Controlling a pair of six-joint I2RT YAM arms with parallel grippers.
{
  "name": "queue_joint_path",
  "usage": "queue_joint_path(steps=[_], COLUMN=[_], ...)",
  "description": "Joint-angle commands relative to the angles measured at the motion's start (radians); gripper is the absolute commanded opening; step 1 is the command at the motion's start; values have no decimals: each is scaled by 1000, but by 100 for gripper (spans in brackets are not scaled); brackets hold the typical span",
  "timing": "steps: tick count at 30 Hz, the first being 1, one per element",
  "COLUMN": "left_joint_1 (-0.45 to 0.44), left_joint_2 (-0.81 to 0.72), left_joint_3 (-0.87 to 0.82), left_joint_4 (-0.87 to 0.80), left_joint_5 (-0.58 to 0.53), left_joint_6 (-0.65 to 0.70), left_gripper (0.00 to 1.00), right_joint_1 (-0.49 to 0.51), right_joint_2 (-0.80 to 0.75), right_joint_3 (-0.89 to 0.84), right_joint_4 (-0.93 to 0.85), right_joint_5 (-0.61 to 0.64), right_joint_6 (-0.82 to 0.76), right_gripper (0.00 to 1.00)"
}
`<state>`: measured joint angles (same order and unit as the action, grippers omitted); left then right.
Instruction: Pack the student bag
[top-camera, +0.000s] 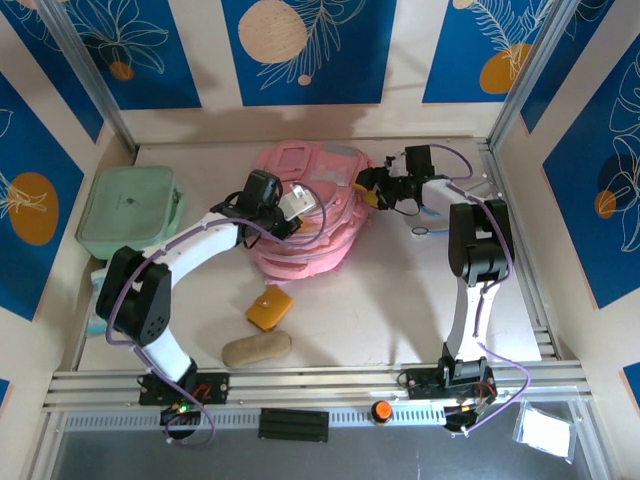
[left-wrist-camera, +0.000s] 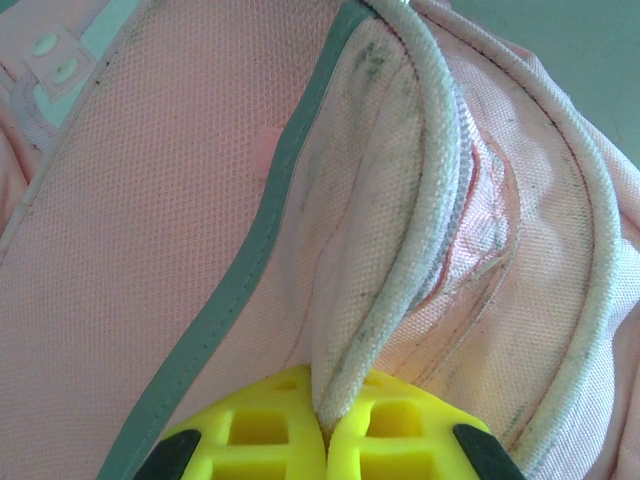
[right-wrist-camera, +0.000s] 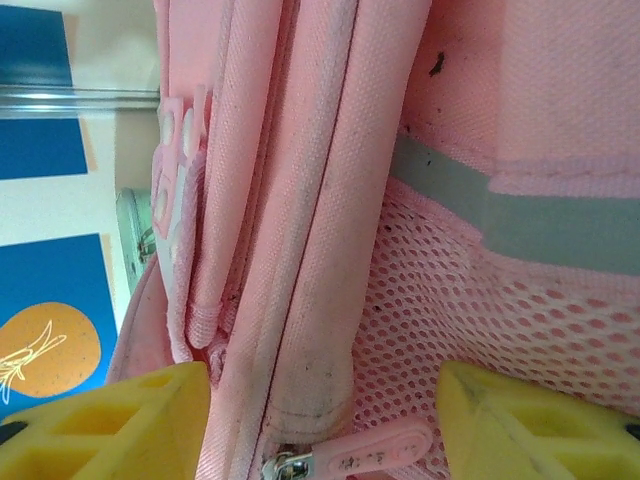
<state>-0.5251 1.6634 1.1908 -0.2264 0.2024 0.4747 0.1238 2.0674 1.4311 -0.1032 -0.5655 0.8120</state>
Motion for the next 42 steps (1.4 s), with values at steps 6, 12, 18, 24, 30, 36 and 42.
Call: queue_joint_path(steps=[6, 12, 18, 24, 30, 36, 42], left_joint_1=[-1, -1, -1, -1, -1, -1, -1], left_joint_2=[-17, -12, -7, 0, 9, 15, 12], left_joint_3=[19, 25, 27, 30, 33, 42, 41], left_joint_4=[46, 37, 32, 26, 27, 22, 11], left_joint_5=[74, 59, 50, 44, 60, 58, 60], left_joint_6=[-39, -37, -34, -31, -31, -32, -28], left_gripper=[1, 2, 2, 2, 2, 2, 2], right_joint_1=[38, 28, 4, -21, -24, -28, -27], right_joint_2=[42, 15, -52, -92, -86, -81, -69], right_joint_3=[-34, -55, -106, -174, -176, -175, -145], right_joint_4=[128, 240, 237, 264, 244, 220, 150], right_joint_5=[-160, -254, -254, -276, -314, -294, -254], right_joint_6=[93, 170, 136, 108, 77, 61, 10], right_gripper=[66, 66, 60, 51, 39, 30, 24])
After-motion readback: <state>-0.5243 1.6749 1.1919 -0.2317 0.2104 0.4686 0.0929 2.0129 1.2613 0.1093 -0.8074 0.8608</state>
